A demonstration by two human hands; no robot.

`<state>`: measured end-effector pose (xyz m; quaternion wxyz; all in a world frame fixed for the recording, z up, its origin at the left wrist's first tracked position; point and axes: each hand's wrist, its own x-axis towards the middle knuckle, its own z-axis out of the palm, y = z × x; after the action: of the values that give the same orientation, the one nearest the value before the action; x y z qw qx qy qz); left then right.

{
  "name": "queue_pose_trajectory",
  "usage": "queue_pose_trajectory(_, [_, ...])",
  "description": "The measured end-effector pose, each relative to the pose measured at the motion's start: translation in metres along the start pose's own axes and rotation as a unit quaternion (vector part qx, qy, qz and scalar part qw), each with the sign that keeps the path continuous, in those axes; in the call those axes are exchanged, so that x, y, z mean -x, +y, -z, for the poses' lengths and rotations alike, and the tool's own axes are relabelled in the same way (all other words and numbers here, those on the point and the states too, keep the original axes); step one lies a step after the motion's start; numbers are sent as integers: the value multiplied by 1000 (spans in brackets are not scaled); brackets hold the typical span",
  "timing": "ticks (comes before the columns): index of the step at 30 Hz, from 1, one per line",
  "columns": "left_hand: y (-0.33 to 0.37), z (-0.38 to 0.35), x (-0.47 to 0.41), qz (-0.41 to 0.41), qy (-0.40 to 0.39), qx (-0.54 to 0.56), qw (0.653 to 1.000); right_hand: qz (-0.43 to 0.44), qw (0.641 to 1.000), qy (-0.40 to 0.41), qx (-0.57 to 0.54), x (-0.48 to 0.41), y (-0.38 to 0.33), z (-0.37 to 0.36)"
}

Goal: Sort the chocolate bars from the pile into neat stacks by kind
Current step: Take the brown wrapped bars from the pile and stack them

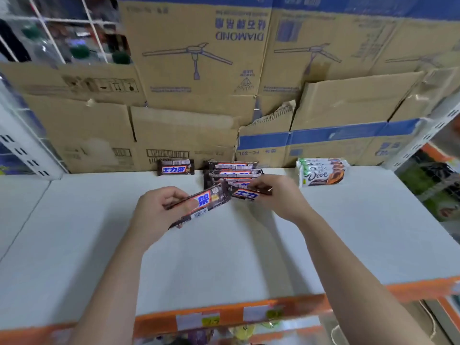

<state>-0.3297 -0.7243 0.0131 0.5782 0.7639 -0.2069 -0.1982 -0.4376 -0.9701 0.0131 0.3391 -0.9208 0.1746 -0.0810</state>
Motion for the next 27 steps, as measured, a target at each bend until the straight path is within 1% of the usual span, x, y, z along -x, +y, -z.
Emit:
queue_pose_trajectory(4, [-8, -10, 19, 18, 29, -26, 999, 99, 992, -14, 71, -18, 3, -13])
queue_pose_trajectory(9, [-13, -15, 29, 26, 42, -42, 998, 138, 986, 15, 96, -23, 10, -18])
queue_pose_trajectory(13, [-10, -14, 23, 14, 26, -58, 998, 132, 983, 34, 120, -21, 20, -16])
queue_pose_trajectory(17, [-10, -15, 17, -9, 20, -100, 995, 131, 985, 41, 105, -20, 21, -18])
queue_pose_trajectory(20, [-8, -16, 16, -20, 5, -107, 994, 137, 983, 53, 108, -20, 17, -20])
queue_pose_trajectory(23, [-8, -17, 16, -38, -2, -119, 992, 147, 980, 88, 98, -21, 20, -24])
queue_pose_trajectory(27, [-8, -16, 14, -47, -7, -125, 991, 175, 967, 136, 123, -21, 28, -29])
